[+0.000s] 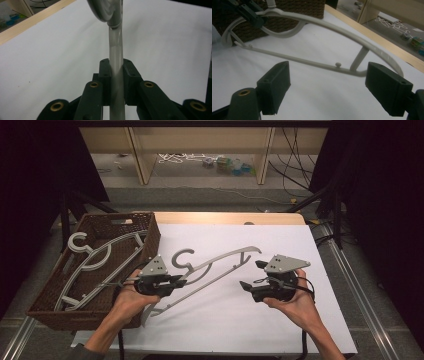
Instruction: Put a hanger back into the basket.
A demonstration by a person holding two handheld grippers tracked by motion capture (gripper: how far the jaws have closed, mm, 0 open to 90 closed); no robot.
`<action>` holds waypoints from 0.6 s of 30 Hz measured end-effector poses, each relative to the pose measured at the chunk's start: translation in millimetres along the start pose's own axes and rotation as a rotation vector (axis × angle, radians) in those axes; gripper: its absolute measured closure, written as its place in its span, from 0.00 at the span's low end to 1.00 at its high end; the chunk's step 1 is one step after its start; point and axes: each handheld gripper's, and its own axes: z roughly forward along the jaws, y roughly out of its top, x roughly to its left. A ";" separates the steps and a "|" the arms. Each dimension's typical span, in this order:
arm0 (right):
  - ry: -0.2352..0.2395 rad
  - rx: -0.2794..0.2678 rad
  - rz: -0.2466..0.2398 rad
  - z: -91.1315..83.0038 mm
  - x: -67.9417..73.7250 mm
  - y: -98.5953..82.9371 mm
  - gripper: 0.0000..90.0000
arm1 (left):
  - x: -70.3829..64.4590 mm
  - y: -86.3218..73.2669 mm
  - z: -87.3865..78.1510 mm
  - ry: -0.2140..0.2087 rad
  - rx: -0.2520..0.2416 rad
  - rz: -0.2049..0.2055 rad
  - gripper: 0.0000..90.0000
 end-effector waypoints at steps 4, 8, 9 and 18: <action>-0.023 -0.049 0.028 -3.7 3.0 -8.8 0.23 | 5.7 3.7 -11.5 -0.007 -0.041 -0.049 0.88; -0.035 -0.065 0.052 -6.1 5.6 -20.6 0.22 | 9.4 6.6 -21.3 -0.006 -0.076 -0.080 0.88; -0.034 -0.070 0.069 -6.9 7.0 -25.6 0.22 | 9.9 6.8 -22.4 -0.011 -0.085 -0.088 0.88; -0.054 -0.121 0.119 -9.3 12.0 -45.8 0.20 | 12.5 8.4 -31.0 -0.039 -0.119 -0.160 0.88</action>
